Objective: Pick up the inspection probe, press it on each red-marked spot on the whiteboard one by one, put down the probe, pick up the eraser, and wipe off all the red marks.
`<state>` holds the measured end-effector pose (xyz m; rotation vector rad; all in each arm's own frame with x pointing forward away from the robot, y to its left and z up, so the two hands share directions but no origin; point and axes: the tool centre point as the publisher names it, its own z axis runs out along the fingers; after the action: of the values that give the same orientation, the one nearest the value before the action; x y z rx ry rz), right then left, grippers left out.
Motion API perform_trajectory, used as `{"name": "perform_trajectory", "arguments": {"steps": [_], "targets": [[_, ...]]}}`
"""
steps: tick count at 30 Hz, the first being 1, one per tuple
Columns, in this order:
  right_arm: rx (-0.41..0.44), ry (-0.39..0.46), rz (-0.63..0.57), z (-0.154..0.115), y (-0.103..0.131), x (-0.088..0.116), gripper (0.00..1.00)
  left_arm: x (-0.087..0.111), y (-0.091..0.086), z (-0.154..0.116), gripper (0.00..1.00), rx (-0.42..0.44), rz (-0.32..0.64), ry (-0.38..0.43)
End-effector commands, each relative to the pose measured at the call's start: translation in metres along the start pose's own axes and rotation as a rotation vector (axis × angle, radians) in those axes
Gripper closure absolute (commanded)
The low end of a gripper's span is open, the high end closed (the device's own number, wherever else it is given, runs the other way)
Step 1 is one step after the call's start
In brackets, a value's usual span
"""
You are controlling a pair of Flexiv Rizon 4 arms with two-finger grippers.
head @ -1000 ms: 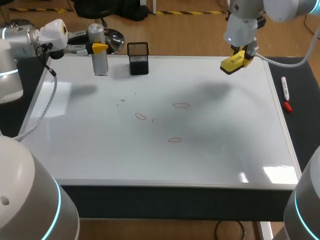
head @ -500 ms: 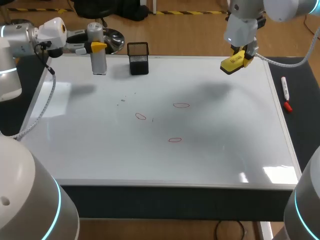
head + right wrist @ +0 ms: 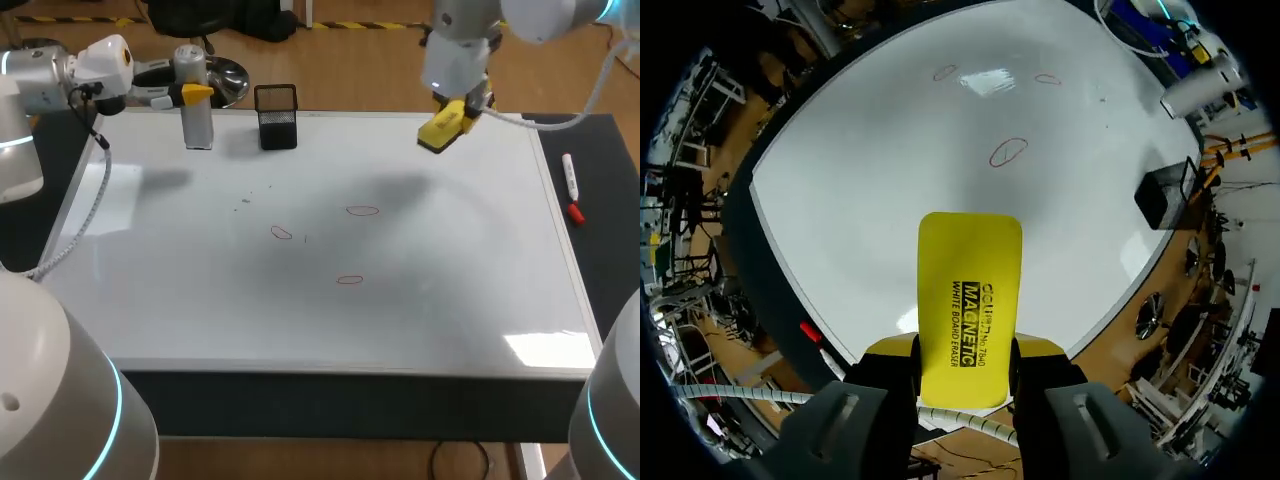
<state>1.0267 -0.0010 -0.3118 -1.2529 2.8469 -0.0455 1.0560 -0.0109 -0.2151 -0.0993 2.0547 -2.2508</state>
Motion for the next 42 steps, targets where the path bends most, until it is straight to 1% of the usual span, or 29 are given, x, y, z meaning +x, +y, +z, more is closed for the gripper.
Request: {"name": "perform_trajectory", "arguments": {"steps": [1,9,15,19,20,22,23,25,29,32,36,42], "targets": [[0.044,0.015,-0.054,0.000,0.034,-0.004,1.00,0.001,-0.002,0.001,1.00,-0.002,0.000,-0.002],[0.107,0.042,-0.216,0.009,0.116,-0.027,1.00,0.001,-0.002,0.001,1.00,-0.002,0.000,-0.002],[0.156,0.049,-0.308,0.016,0.166,-0.047,1.00,0.001,-0.002,0.001,1.00,-0.002,0.000,-0.002],[0.170,0.056,-0.358,0.021,0.192,-0.059,1.00,0.001,-0.002,0.001,1.00,-0.002,0.000,-0.002],[0.155,0.041,-0.362,0.023,0.197,-0.062,1.00,0.001,-0.002,0.001,1.00,-0.002,0.000,-0.002],[0.155,0.035,-0.369,0.026,0.206,-0.067,1.00,0.001,-0.002,0.001,1.00,-0.002,0.000,-0.002],[0.139,0.014,-0.375,0.027,0.212,-0.070,1.00,0.001,-0.002,0.001,1.00,-0.002,0.000,-0.002],[0.144,0.010,-0.390,0.029,0.222,-0.077,1.00,0.001,-0.002,0.001,1.00,-0.002,0.000,-0.002],[0.100,-0.034,-0.419,0.033,0.241,-0.089,1.00,0.001,-0.002,0.001,1.00,-0.002,0.000,-0.002],[0.087,-0.048,-0.442,0.036,0.253,-0.098,1.00,0.001,-0.002,0.001,1.00,-0.002,0.000,-0.002],[0.070,-0.063,-0.466,0.040,0.265,-0.107,1.00,0.001,-0.002,0.001,1.00,-0.002,0.000,-0.002],[0.043,-0.075,-0.508,0.050,0.277,-0.119,1.00,0.001,-0.002,0.001,1.00,-0.002,0.000,-0.002]]}}
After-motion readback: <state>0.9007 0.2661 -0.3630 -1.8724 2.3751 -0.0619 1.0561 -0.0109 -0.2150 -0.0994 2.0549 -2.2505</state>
